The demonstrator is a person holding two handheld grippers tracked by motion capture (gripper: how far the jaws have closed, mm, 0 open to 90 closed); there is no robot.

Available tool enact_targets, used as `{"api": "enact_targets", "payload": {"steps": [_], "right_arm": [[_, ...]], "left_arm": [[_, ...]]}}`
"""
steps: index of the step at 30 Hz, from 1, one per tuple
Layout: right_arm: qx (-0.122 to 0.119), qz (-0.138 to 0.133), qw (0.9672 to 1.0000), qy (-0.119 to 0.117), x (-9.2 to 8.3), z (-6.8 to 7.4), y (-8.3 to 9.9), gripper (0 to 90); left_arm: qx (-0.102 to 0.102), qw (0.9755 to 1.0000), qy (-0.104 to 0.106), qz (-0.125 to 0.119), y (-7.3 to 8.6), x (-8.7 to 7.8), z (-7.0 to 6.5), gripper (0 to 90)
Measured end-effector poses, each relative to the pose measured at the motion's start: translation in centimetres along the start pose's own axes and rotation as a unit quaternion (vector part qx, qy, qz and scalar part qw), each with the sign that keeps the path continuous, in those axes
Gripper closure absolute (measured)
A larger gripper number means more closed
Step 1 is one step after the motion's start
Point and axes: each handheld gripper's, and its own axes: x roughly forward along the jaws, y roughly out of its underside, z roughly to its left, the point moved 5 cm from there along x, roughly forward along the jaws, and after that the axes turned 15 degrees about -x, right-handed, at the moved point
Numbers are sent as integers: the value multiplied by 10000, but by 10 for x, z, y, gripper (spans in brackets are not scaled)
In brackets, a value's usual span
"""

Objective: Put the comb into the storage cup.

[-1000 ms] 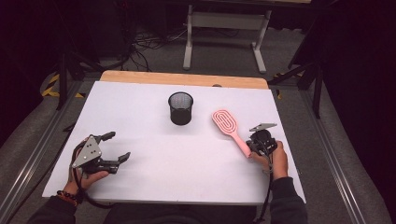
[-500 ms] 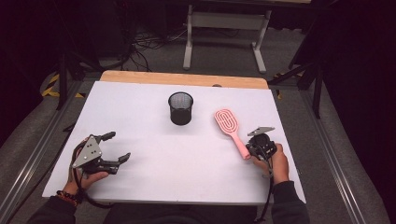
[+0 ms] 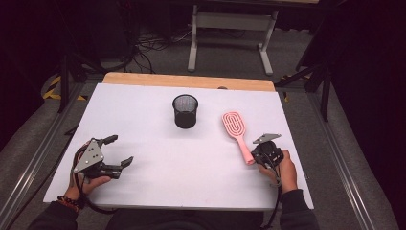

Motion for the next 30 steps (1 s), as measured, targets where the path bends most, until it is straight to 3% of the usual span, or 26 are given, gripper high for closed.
{"api": "enact_targets", "payload": {"steps": [6,10,13,17,19,23,24,26,28,30], "right_arm": [[-222,-17,9997,77,-2,2,1,823],[-93,-107,9998,131,-6,-6,4,734],[-21,-417,9988,240,-14,-12,2,683],[146,-618,9975,301,-21,-17,-1,599],[170,-654,9970,384,-22,-20,-3,528],[300,-596,9971,376,-19,-20,-11,381],[300,-596,9971,376,-19,-20,-11,381],[378,-589,9969,360,-18,-19,-18,257],[407,-580,9969,341,-18,-19,-21,214],[582,-534,9964,301,-16,-20,-27,138]], "left_arm": [[-23,10000,7,49,1,2,0,105],[-45,10000,0,35,1,2,0,105],[27,10000,-47,51,0,2,0,107],[47,9999,-38,93,1,2,-1,107],[27,10000,-31,77,1,2,-1,107],[5,10000,6,72,1,2,-2,106],[5,10000,6,72,1,2,-2,105],[-28,9999,53,88,2,3,-2,101],[3,9999,28,122,2,3,-2,100],[-9,10000,-3,86,1,3,-2,97]]}}
